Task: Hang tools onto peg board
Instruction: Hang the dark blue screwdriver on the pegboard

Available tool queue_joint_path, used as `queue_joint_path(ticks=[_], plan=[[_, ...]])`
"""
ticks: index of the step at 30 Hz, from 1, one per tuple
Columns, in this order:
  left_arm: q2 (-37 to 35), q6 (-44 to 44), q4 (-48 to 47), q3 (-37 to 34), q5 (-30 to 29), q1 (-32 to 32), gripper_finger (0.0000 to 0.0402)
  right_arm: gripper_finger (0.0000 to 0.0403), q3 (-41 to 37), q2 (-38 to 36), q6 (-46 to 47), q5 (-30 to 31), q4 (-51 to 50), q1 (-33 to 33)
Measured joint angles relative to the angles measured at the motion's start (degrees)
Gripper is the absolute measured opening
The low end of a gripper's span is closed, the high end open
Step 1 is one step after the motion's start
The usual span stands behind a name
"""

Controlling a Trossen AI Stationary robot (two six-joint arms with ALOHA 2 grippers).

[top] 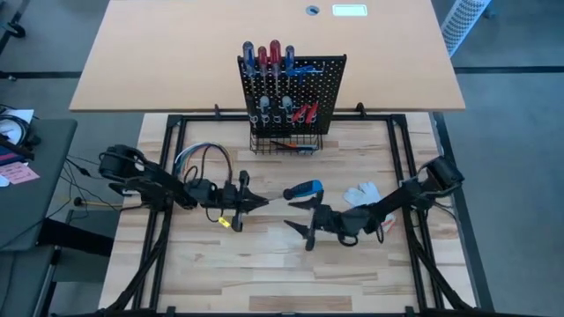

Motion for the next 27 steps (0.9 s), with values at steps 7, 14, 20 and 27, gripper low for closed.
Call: queue_joint_path(ticks=[7,14,20,27], plan=[[1.92,3.01,2.22,4.14,2.19,-1.41,0.0000,0.0230,5.78,0.00,-5.54,-9.18,0.78,-3.98],[1.87,5.35,2.29,5.32,2.72,-2.94,0.0000,0.0173,9.33,0.00,-8.19,-12.46,-1.17,-5.73],[1.87,5.46,2.33,5.36,2.64,-2.96,0.0000,0.0088,11.15,0.00,-8.42,-14.77,-4.12,-6.11],[1.82,5.52,0.07,5.36,2.63,-2.89,0.0006,0.0011,12.65,-1.70,-8.50,-15.18,-12.42,-6.77]])
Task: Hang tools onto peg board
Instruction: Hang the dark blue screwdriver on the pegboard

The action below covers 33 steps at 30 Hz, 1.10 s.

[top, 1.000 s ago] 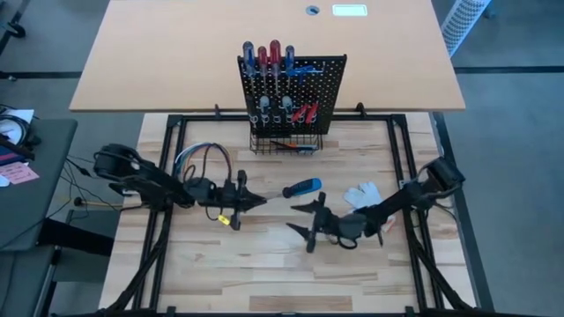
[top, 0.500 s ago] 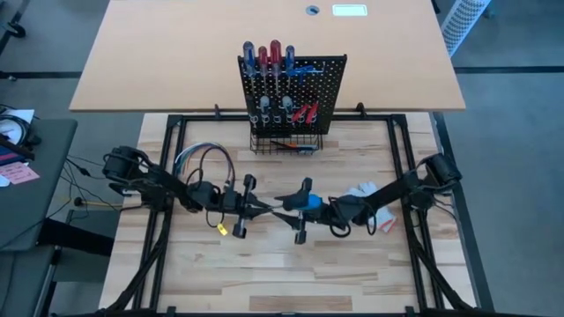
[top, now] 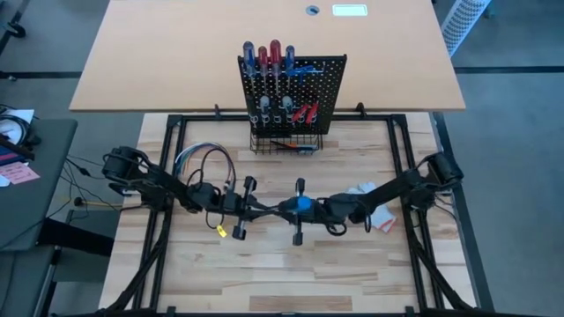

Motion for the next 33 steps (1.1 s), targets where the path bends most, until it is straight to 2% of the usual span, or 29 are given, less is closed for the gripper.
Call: queue_joint_path(ticks=[6,8,12,17,21,25,27,33], plan=[[-0.02,-1.96,-12.23,0.11,-7.32,0.36,0.0065,0.0007,2.35,-10.68,5.07,2.23,-25.73,-2.20],[0.00,-2.62,-16.37,0.11,-7.54,0.30,0.0082,0.0005,3.78,-15.48,7.84,2.29,-34.49,-4.29],[-0.01,-3.06,-22.07,0.11,-7.38,0.11,0.0102,0.0004,7.69,-22.93,13.21,2.86,-52.95,-10.99],[0.01,-3.26,-24.01,0.07,-7.49,0.03,0.0108,0.0003,15.25,-27.65,15.79,0.65,-67.01,-23.48],[0.01,-3.24,-24.11,0.07,-7.58,0.04,0.0108,0.0002,20.37,-26.86,16.05,-6.19,-73.30,-34.16],[0.01,-3.18,-24.45,0.07,-7.54,0.03,0.0108,0.0002,24.42,-23.54,16.57,-13.88,-75.70,-41.55],[0.01,-3.18,-24.48,0.07,-7.55,0.03,0.0109,0.0002,26.34,-21.84,16.21,-15.82,-76.55,-43.69],[0.01,-3.21,-25.67,0.02,-7.53,0.03,0.0109,0.0003,29.50,-18.30,15.19,-16.11,-78.02,-45.69]])
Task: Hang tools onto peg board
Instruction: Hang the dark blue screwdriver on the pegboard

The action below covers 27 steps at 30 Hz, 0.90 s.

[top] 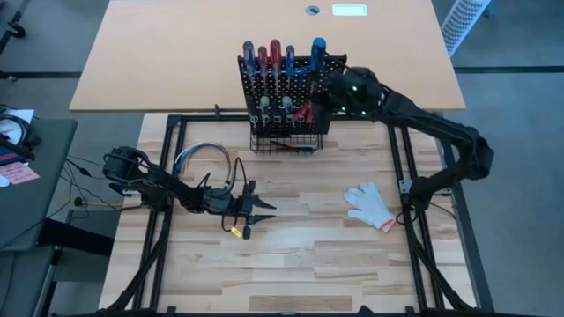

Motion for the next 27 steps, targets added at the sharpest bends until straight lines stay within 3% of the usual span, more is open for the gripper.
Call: queue_joint_path(ticks=[9,27], plan=[[0.00,-0.29,0.03,0.00,0.20,-0.07,0.0109,0.0004,1.29,2.67,1.38,-0.43,0.25,-1.56],[0.00,-0.59,0.05,0.00,0.20,-0.09,0.0109,0.0005,1.29,-0.75,0.00,-0.65,-0.44,-0.74]])
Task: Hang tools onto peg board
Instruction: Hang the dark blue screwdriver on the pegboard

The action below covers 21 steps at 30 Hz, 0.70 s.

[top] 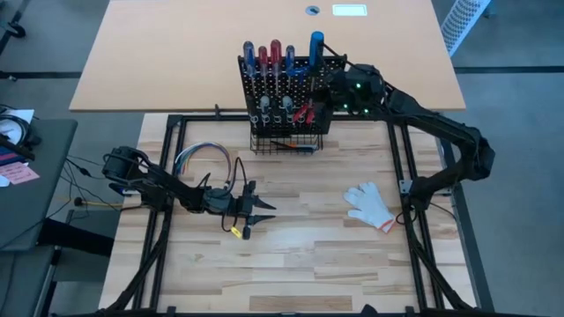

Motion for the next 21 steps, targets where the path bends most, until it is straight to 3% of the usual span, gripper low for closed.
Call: queue_joint_path(ticks=[21], plan=[[0.00,-0.57,0.02,0.00,0.00,0.00,0.0109,0.0009,-1.14,0.16,-1.74,-0.16,-3.05,-3.40]])
